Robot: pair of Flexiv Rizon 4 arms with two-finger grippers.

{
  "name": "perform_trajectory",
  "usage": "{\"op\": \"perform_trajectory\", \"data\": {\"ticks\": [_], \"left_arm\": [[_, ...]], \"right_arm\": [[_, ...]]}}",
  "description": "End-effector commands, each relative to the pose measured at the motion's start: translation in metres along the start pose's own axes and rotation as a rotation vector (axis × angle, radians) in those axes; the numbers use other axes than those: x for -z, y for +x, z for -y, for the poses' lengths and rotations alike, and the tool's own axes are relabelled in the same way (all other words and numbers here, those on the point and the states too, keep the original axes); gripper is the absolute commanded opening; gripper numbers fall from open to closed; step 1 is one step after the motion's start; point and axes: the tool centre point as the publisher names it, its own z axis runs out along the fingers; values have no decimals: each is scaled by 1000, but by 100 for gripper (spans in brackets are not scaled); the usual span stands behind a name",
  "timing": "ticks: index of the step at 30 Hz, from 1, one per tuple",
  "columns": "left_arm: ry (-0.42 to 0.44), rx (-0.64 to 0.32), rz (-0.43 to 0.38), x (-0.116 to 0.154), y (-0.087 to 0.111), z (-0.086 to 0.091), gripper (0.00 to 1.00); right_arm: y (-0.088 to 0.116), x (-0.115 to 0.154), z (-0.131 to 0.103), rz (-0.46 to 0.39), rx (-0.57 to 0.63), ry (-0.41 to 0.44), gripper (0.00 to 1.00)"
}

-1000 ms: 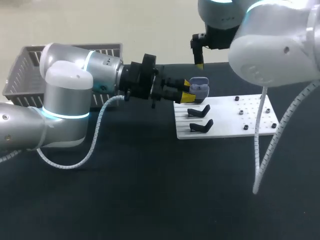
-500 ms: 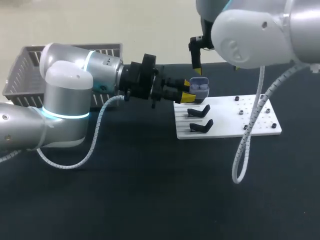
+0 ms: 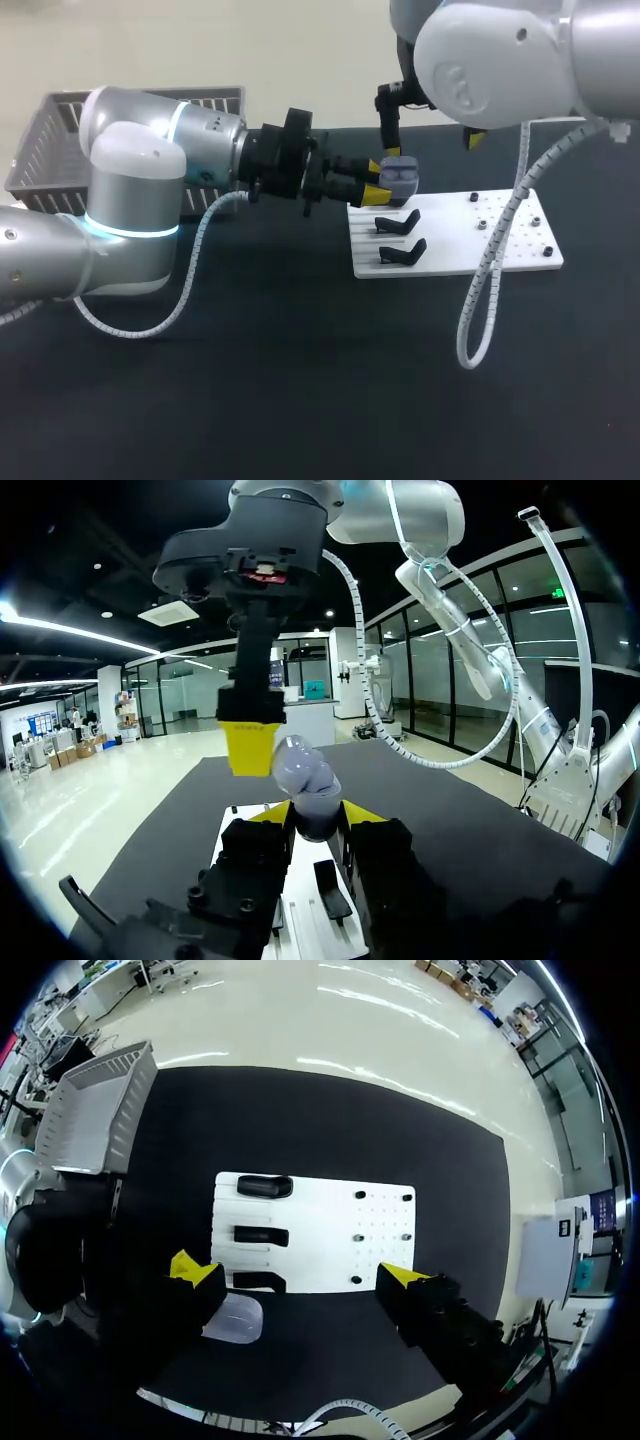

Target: Pick up each earbud case from the left stands, insert the matching earbuds, close the lid, and place the case in the box.

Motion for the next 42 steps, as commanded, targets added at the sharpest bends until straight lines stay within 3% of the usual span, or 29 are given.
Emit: {"op": "perform_trajectory", "data": {"ticks": [1, 6, 13, 20, 29, 42], "left_arm": [[-7, -3, 2, 0, 0, 1, 0], [-7, -3, 2, 0, 0, 1, 0], [-7, -3, 2, 0, 0, 1, 0], [-7, -3, 2, 0, 0, 1, 0], [-28, 4, 5, 5, -4, 6, 0], [-236, 35, -51, 57, -32, 25, 0]], "right_arm": [[9, 2, 1, 4, 9, -9, 100], [12, 8, 3, 41, 6, 1, 100], [27, 48, 17, 253, 18, -20, 100], [59, 82, 24, 421, 74, -162, 100], [95, 86, 17, 486, 161, -255, 100], [99, 95, 14, 548, 173, -307, 100]]}}
